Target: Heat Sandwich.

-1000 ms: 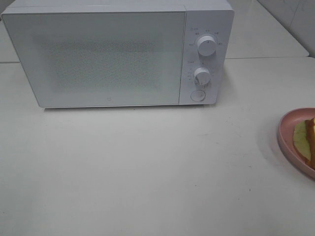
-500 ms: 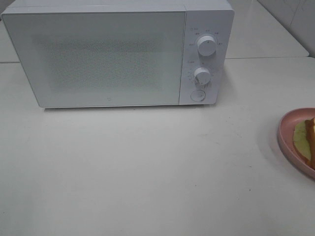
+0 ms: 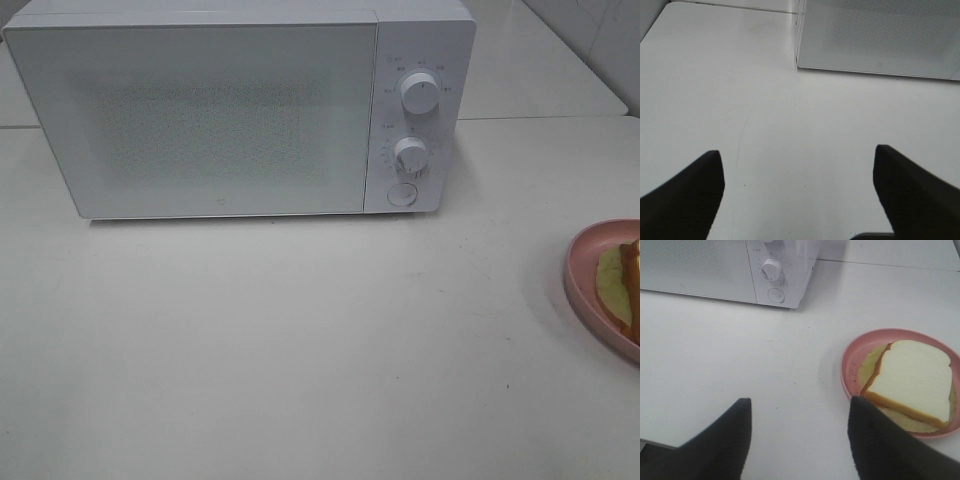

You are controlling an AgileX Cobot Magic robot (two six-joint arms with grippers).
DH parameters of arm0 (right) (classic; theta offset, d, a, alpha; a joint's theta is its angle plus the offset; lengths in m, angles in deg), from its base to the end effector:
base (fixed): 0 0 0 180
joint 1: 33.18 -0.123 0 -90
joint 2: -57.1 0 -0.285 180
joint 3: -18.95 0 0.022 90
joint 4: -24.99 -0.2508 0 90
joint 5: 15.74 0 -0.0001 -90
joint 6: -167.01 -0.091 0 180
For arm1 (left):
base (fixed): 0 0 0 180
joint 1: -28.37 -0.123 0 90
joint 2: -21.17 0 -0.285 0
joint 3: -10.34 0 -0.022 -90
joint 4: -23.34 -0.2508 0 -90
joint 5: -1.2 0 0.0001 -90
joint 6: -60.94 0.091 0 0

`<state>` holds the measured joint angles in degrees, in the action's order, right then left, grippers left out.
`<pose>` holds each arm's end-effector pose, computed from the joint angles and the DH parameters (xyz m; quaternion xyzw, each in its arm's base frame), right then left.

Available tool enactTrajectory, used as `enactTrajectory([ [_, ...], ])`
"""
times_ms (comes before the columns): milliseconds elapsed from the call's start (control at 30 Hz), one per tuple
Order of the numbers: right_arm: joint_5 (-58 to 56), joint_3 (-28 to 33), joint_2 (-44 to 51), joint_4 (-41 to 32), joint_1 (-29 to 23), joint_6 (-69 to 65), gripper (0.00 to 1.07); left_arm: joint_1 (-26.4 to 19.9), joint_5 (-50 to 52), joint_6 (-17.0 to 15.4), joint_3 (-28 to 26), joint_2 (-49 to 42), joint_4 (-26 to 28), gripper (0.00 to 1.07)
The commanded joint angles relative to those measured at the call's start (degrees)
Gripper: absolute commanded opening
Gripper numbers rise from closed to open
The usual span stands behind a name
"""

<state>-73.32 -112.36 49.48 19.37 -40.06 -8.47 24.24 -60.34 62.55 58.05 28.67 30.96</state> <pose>-0.0039 0.0071 0.2816 -0.0837 0.8329 0.0602 0.5437 -0.0075 -0.0112 0.2809 -0.0150 0.8495 -0.0401 0.5259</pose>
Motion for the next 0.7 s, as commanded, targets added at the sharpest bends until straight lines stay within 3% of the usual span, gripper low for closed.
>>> enactTrajectory([
  [33,0.46,0.11,1.43,0.00,0.00,-0.11,0.58,-0.29,0.34,-0.40,0.11,-1.20,0.06,0.77],
  [700,0.46,0.11,1.43,0.00,0.00,-0.11,0.58,-0.29,0.34,-0.40,0.11,-1.20,0.06,0.77],
])
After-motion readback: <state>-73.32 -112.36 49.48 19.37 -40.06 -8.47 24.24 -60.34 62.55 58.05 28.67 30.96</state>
